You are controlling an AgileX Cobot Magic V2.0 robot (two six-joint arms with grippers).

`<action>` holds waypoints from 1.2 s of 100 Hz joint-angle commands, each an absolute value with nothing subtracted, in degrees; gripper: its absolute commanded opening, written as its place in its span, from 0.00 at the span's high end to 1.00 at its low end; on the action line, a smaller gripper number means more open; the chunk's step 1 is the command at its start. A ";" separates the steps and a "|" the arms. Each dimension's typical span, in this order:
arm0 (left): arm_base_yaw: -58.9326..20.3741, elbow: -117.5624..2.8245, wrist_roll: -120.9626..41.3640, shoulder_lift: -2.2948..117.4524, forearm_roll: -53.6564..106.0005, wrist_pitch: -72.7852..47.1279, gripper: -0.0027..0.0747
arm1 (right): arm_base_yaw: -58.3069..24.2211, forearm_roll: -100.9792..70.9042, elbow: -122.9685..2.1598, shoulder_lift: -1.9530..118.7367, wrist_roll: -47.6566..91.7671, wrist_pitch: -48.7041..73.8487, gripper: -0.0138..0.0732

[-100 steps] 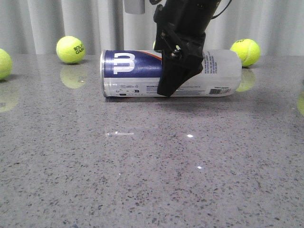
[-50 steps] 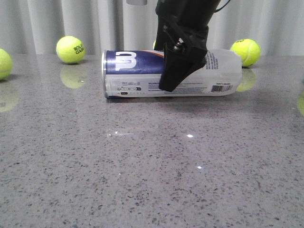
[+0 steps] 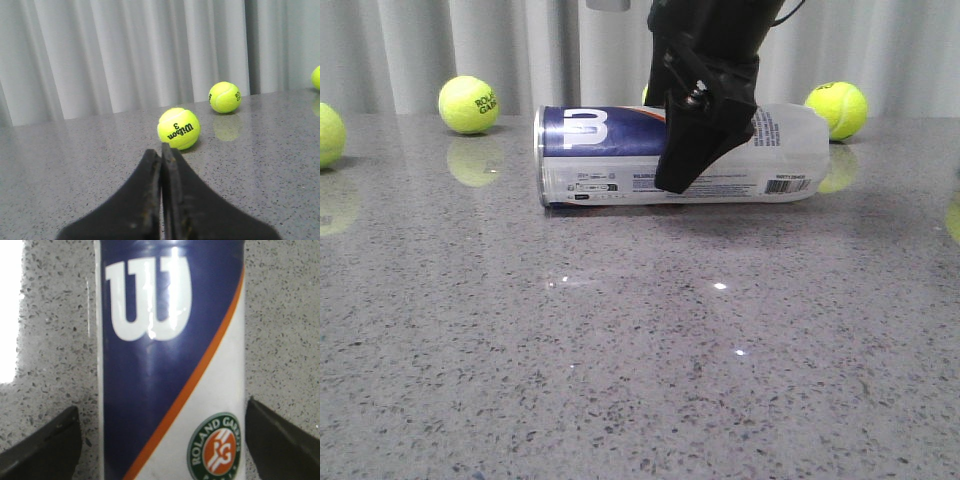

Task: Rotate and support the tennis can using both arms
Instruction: 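Roll the can on the table with the right gripper, rotating it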

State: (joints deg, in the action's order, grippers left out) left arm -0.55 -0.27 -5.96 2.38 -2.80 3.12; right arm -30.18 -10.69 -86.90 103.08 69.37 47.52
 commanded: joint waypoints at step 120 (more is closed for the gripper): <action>-0.44 2.50 -5.42 2.88 -2.29 7.35 0.99 | -29.93 -11.22 -88.83 94.53 66.33 45.56 0.10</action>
